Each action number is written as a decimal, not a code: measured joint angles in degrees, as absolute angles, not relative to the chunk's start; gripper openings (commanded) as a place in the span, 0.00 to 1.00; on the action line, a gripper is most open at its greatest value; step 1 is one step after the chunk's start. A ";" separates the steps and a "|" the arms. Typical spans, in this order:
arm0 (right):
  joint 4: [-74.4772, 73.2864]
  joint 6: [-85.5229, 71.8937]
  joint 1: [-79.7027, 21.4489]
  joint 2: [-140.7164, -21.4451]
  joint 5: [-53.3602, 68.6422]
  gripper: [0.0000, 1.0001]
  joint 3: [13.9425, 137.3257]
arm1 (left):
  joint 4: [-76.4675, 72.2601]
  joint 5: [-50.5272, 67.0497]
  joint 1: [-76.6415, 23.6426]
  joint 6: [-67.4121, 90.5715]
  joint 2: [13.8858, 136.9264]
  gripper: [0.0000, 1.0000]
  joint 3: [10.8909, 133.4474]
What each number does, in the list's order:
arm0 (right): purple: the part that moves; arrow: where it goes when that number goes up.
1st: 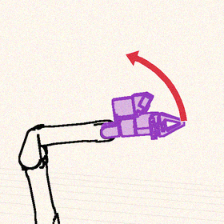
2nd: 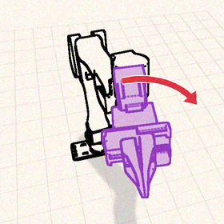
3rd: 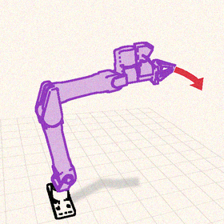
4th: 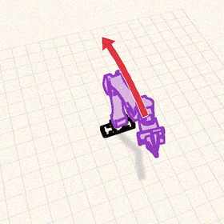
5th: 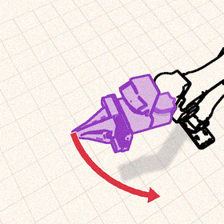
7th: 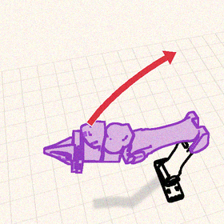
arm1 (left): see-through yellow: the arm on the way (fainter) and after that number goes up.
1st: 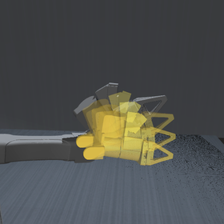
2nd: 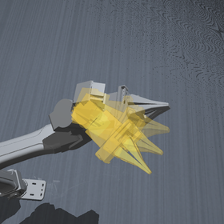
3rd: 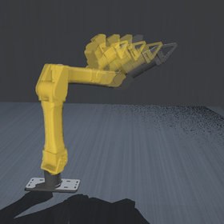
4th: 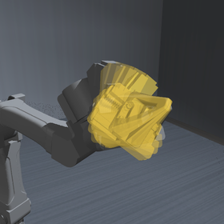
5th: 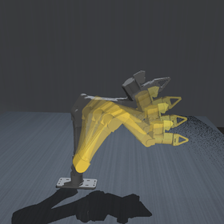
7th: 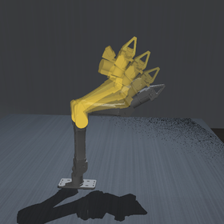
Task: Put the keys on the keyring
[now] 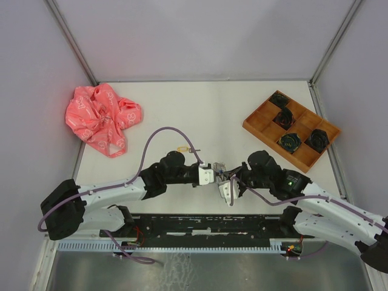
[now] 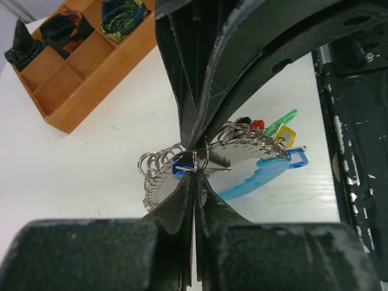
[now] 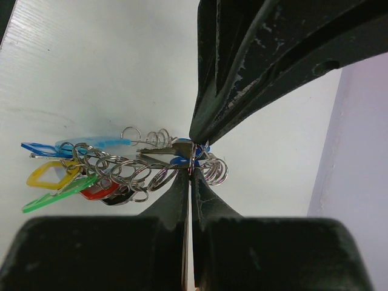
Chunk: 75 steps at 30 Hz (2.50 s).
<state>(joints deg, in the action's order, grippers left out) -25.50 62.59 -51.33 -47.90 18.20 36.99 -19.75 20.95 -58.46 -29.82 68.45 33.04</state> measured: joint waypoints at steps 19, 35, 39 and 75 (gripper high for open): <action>-8.60 42.39 -51.20 -38.65 18.79 0.01 24.53 | -22.76 31.29 -51.83 -16.01 73.03 0.03 32.64; 6.72 29.12 -50.65 -42.04 15.77 0.16 18.50 | -30.52 30.61 -50.11 -9.96 73.78 0.03 28.49; 7.38 27.79 -50.65 -42.11 15.33 0.21 18.50 | -30.59 31.14 -50.11 -9.65 73.30 0.03 28.49; 0.93 25.74 -50.89 -52.25 19.40 0.23 23.31 | -25.80 31.88 -50.11 -9.23 73.25 0.03 28.49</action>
